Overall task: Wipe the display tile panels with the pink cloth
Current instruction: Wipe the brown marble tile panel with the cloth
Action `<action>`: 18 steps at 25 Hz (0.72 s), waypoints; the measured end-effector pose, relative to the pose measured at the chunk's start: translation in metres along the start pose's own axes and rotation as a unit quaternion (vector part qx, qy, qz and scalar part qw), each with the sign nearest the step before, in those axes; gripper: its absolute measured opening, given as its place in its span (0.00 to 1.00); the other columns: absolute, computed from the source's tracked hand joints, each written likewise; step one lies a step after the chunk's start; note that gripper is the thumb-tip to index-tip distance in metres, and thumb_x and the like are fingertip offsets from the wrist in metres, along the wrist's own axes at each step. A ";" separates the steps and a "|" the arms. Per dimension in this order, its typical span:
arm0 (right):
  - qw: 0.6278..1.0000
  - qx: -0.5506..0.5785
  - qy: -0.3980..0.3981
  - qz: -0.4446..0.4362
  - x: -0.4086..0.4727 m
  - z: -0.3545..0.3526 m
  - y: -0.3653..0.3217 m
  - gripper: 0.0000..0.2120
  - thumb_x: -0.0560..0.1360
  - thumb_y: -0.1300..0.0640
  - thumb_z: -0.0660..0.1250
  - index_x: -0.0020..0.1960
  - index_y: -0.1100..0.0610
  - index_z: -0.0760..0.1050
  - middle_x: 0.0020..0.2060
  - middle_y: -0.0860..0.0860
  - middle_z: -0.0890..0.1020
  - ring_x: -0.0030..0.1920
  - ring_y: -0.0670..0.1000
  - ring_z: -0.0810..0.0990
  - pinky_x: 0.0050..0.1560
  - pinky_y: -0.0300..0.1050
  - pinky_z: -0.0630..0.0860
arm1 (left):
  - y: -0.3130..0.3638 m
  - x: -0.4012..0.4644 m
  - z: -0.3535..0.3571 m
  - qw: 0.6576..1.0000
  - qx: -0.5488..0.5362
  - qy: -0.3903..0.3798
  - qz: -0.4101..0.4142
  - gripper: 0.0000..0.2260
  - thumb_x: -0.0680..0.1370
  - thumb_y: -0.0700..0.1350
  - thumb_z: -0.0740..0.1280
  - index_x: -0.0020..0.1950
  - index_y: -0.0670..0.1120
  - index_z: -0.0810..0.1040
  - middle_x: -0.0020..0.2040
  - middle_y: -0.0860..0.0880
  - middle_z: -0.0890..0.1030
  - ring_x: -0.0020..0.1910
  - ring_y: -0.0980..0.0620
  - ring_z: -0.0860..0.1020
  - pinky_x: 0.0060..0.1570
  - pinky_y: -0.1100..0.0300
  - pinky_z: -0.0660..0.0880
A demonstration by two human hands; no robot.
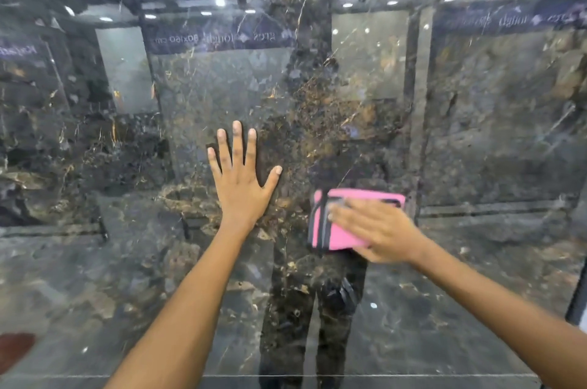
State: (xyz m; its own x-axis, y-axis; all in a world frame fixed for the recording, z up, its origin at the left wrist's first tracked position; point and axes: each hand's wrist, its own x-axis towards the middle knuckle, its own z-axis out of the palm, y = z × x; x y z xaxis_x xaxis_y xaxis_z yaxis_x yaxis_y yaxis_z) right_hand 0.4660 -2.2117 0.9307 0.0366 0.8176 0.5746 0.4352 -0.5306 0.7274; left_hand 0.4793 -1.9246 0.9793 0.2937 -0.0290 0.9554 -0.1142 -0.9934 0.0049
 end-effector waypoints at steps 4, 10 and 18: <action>0.935 -0.026 0.187 0.299 0.044 -0.033 0.069 0.27 0.68 0.57 0.68 0.66 0.63 0.73 0.65 0.59 0.73 0.69 0.62 0.67 0.68 0.55 0.64 | 0.000 0.002 0.005 0.999 0.001 0.033 -0.001 0.33 0.81 0.64 0.51 0.80 0.45 0.55 0.79 0.41 0.56 0.77 0.38 0.49 0.75 0.43 0.41; 0.999 0.042 0.005 0.030 0.014 0.043 -0.076 0.34 0.67 0.64 0.70 0.72 0.61 0.66 0.71 0.57 0.70 0.73 0.57 0.65 0.73 0.56 0.63 | -0.001 0.002 0.004 0.999 -0.032 0.026 0.005 0.31 0.82 0.61 0.55 0.79 0.44 0.58 0.79 0.40 0.58 0.77 0.37 0.51 0.75 0.43 0.43; 0.961 0.009 0.116 0.250 0.028 -0.022 0.036 0.27 0.70 0.63 0.66 0.69 0.64 0.70 0.66 0.62 0.74 0.66 0.64 0.72 0.60 0.60 0.73 | -0.032 -0.135 0.030 0.997 -0.048 -0.048 0.025 0.27 0.84 0.57 0.46 0.81 0.52 0.43 0.80 0.53 0.40 0.79 0.47 0.40 0.76 0.46 0.41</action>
State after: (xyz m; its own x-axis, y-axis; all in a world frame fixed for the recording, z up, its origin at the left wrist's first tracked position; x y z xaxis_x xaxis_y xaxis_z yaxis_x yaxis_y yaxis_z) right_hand 0.4630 -2.2127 0.9817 0.0445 0.3879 0.9206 0.4308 -0.8389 0.3326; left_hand 0.4720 -1.8926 0.8410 0.3745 -0.0943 0.9224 -0.2207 -0.9753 -0.0101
